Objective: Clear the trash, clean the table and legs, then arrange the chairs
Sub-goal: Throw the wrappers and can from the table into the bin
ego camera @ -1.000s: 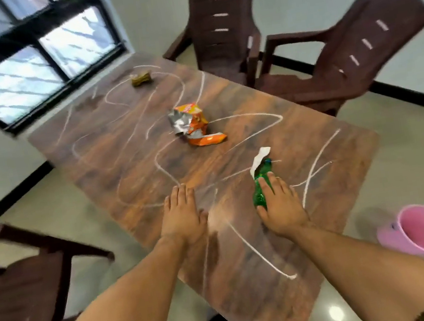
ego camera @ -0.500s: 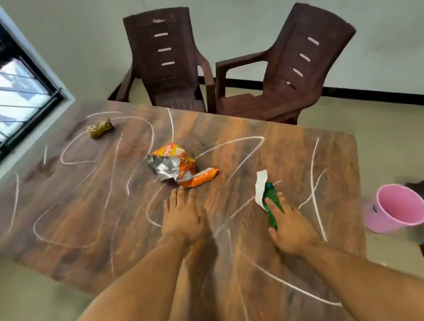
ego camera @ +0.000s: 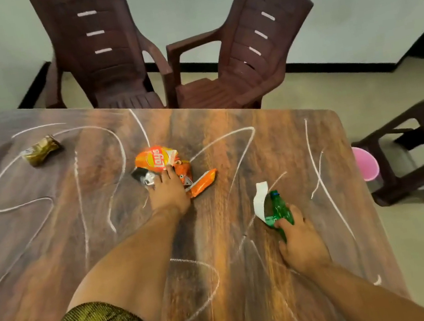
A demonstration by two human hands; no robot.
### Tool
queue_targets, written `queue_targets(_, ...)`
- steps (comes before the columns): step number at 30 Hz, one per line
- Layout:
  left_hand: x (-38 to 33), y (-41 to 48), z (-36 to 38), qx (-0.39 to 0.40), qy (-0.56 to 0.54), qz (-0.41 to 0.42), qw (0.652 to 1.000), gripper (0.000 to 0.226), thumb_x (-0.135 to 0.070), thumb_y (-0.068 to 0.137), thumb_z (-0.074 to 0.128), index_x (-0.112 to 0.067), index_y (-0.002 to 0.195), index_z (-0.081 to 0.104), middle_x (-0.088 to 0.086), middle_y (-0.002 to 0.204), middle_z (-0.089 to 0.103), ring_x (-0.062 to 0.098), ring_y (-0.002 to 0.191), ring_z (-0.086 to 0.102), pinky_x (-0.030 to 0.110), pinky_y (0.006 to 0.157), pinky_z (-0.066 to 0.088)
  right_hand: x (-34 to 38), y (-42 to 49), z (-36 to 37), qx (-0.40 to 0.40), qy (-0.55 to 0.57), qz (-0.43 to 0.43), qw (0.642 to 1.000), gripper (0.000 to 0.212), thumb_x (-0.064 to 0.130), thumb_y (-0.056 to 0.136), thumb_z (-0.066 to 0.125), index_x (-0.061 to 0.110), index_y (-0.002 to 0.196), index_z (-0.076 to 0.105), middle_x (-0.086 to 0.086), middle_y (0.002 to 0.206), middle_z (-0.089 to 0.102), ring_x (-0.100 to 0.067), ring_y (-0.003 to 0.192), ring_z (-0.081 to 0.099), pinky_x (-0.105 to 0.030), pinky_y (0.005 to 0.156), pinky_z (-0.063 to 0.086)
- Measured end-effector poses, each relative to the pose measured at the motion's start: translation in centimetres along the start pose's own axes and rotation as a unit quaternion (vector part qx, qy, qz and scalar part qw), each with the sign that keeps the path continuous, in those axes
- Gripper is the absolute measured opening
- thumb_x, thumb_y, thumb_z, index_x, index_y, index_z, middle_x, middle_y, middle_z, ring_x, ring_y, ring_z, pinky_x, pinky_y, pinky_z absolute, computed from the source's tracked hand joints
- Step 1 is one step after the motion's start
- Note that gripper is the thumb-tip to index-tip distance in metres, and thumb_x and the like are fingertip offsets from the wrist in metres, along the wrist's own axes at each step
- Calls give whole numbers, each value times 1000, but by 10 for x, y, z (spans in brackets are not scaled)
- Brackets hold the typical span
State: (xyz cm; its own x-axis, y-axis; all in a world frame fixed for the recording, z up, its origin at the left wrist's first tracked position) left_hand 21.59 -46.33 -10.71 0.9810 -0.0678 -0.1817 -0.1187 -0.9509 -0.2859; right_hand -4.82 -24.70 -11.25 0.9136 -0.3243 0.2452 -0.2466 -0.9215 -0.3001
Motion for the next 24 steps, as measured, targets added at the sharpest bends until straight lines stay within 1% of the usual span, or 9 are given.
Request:
queue_targets(3, -7, -14, 2, 5, 32, 18, 999, 72, -19, 93, 52, -2, 155, 18, 19, 143, 50, 38, 131, 48, 47, 104, 40, -2, -20, -1, 11, 8, 4, 1000, 29, 27, 89, 57, 30, 118, 58, -2, 160, 12, -31, 128, 41, -43, 101, 48)
queue_targets(6, -20, -37, 11, 47, 65, 21, 997, 64, -13, 92, 50, -5, 151, 25, 20, 129, 61, 37, 116, 61, 44, 92, 49, -12, -49, -4, 21, 19, 31, 999, 27, 31, 90, 57, 31, 117, 55, -2, 161, 6, -31, 132, 37, -43, 103, 46)
queue_targets(8, -37, -56, 17, 54, 90, 47, 993, 49, -13, 93, 47, -8, 140, 37, 18, 125, 63, 36, 112, 62, 42, 88, 49, -19, -65, -8, 25, 29, 38, 999, 27, 28, 90, 57, 32, 117, 53, -4, 162, 7, -31, 133, 37, -42, 103, 46)
queue_targets(10, -61, -78, 21, 45, 102, 81, 990, 36, -14, 94, 44, -12, 130, 44, 15, 127, 61, 34, 116, 59, 42, 88, 48, -32, -81, -15, 28, 30, 53, 998, 36, 19, 87, 57, 32, 120, 52, -7, 161, 11, -31, 132, 38, -40, 102, 46)
queue_targets(15, -148, -132, 30, 31, 135, 158, 978, 35, -14, 98, 40, -15, 132, 46, 11, 136, 52, 30, 128, 48, 43, 95, 44, -78, -119, -40, -16, 46, 83, 995, 45, 9, 83, 54, 29, 122, 52, -9, 159, 18, -32, 131, 40, -39, 103, 45)
queue_targets(18, -208, -165, 37, -10, 136, 216, 967, 37, -17, 98, 41, -16, 133, 52, 12, 132, 53, 32, 126, 47, 44, 97, 41, -117, -144, -63, -58, 16, 93, 994, 45, 9, 80, 52, 28, 121, 54, -12, 155, 24, -35, 133, 36, -42, 106, 38)
queue_targets(20, -246, -187, 41, -40, 123, 257, 958, 42, -20, 96, 45, -18, 137, 54, 12, 127, 55, 34, 122, 49, 46, 94, 39, -144, -157, -80, -99, -4, 91, 991, 42, 10, 82, 53, 29, 120, 55, -11, 154, 27, -35, 131, 36, -45, 102, 39)
queue_targets(22, -287, -212, 45, -62, 107, 300, 946, 47, -24, 93, 48, -21, 139, 54, 12, 128, 56, 34, 121, 49, 48, 93, 38, -174, -171, -91, -108, -13, 79, 991, 48, 10, 86, 52, 33, 128, 51, -10, 160, 20, -33, 133, 31, -44, 105, 37)
queue_targets(24, -324, -235, 53, -66, 109, 324, 938, 52, -29, 94, 51, -24, 145, 48, 10, 142, 49, 31, 133, 41, 52, 102, 31, -205, -181, -94, -93, -18, 63, 994, 60, 12, 92, 50, 37, 145, 38, -9, 165, 6, -33, 143, 19, -45, 115, 30)
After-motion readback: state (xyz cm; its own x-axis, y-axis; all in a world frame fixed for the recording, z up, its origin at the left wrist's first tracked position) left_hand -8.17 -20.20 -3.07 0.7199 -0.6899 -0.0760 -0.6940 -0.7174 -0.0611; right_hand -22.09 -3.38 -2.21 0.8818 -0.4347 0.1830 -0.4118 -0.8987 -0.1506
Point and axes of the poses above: each hand's wrist, its own y-axis towards the middle knuckle, its own z-axis out of the palm, x = y × z, the point moved 9 cm from there along y, towards the middle knuckle
